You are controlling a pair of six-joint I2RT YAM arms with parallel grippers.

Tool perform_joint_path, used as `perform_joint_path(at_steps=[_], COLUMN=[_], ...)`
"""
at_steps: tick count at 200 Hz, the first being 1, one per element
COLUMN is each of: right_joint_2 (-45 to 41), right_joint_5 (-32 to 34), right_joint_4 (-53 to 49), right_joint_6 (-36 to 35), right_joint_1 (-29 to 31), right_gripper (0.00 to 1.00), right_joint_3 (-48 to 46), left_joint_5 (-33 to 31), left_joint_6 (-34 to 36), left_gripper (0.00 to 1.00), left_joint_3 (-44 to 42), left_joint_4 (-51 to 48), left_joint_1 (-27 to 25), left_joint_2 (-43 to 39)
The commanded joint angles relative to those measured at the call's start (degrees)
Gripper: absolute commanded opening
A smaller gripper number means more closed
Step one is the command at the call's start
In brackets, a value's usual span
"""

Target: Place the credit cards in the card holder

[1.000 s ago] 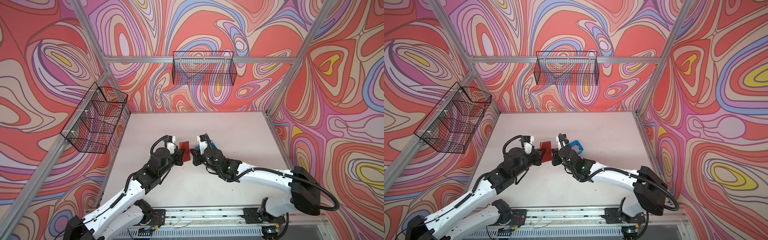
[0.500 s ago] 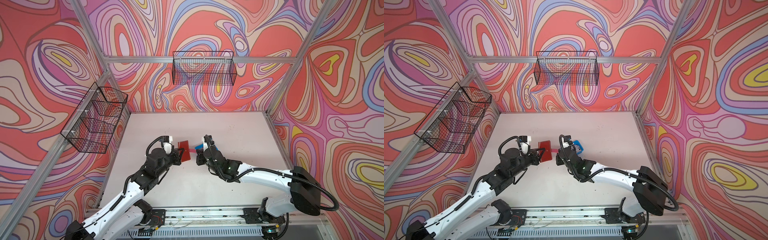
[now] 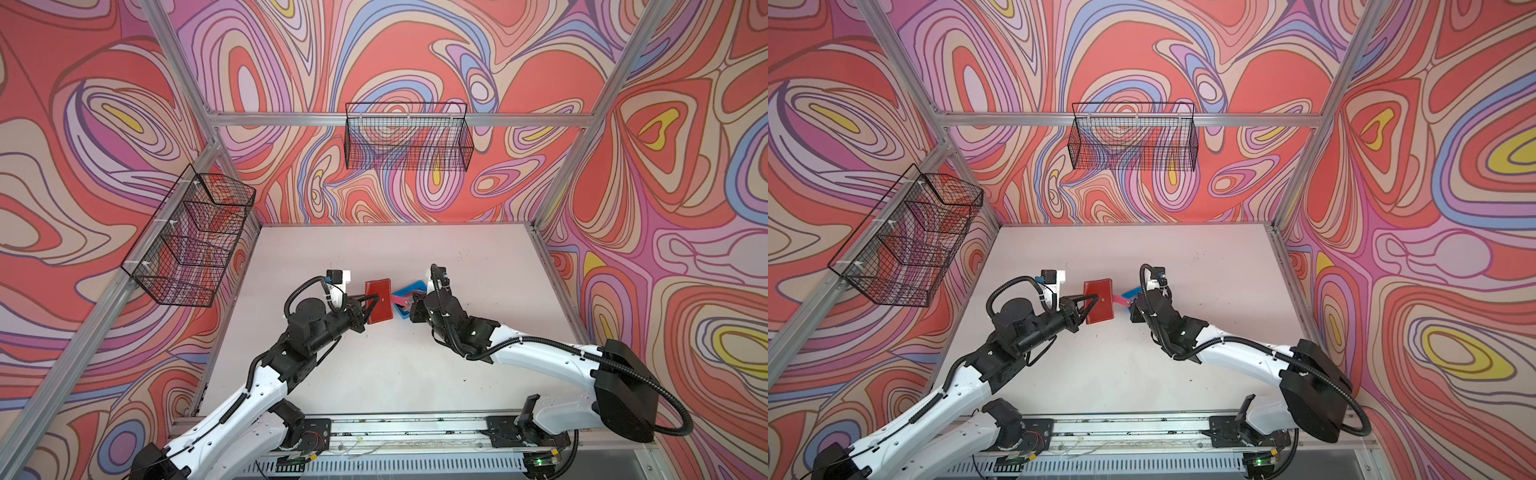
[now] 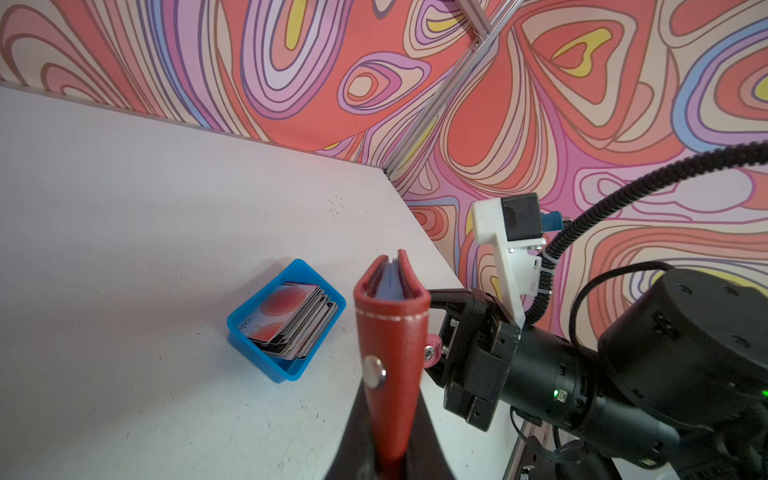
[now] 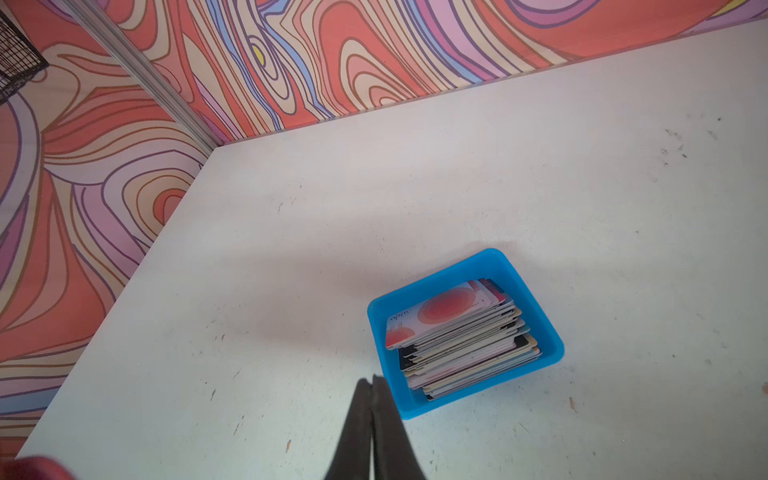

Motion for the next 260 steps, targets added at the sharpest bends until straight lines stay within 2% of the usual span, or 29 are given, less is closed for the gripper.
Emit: perform_joint_path(at_steps=[1, 30, 47, 63, 103, 122, 141, 164, 182, 195, 209, 260], right_joint_2=[-2.48, -5.06, -6.61, -7.04, -3.98, -2.75, -3.32, -4.84, -4.53, -4.01, -3.95, -4.50], right_joint_5=[0.45, 1.14, 2.03, 1.62, -6.74, -8.78, -10.59, -13.99, -18.04, -22.32, -23.58, -22.55], right_joint_4=[1.65, 2.75, 3.16, 3.23, 3.77, 3.17, 2.80, 7.73, 9.91, 11.27, 13.16, 14.38], right_joint_6=[0.86, 1.21, 1.90, 2.93, 6.85, 7.09, 6.86, 3.23, 4.51, 3.30, 3.71, 0.92], right_joint_1=[-0.29, -0.33, -0.68, -1.68, -7.11, -8.11, -8.15, -8.11, -8.11, -7.39, -6.47, 0.28], right_gripper=[0.10, 0.17, 0.25, 0.27, 0.27, 0.21, 0.21, 0.28, 0.32, 0.29, 0.29, 0.31], right_joint_3=[-1.92, -3.76, -5.05, -5.76, -6.44, -5.97, -6.95, -9.91, -10.09, -9.17, -10.11, -8.94], left_joint_5=[1.91, 0.64, -0.39, -1.73, -6.93, -6.93, -6.74, -5.75, -6.66, -6.78, -7.04, -8.34], left_joint_6=[-0.77, -1.13, -0.96, -0.90, -0.25, -0.24, 0.08, -0.10, -0.20, -0.15, -0.16, 0.26], left_gripper=[0.00, 0.00, 0.00, 0.00, 0.00, 0.00, 0.00, 0.00, 0.00, 0.00, 0.00, 0.00], left_joint_3=[-2.11, -3.40, -4.10, -4.88, -5.95, -5.96, -5.31, -5.36, -5.19, -5.21, -5.08, -4.75], left_joint_4=[4.30, 4.42, 4.43, 4.25, 1.51, 1.54, 1.20, 2.10, 1.35, 1.29, 0.94, -0.58], left_joint_1=[0.28, 0.28, 0.28, 0.28, 0.24, 0.28, 0.28, 0.25, 0.26, 0.28, 0.27, 0.28], left_joint_2=[-1.64, -3.32, -4.88, -6.82, -11.38, -10.96, -9.24, -8.32, -8.06, -8.07, -8.24, -9.47])
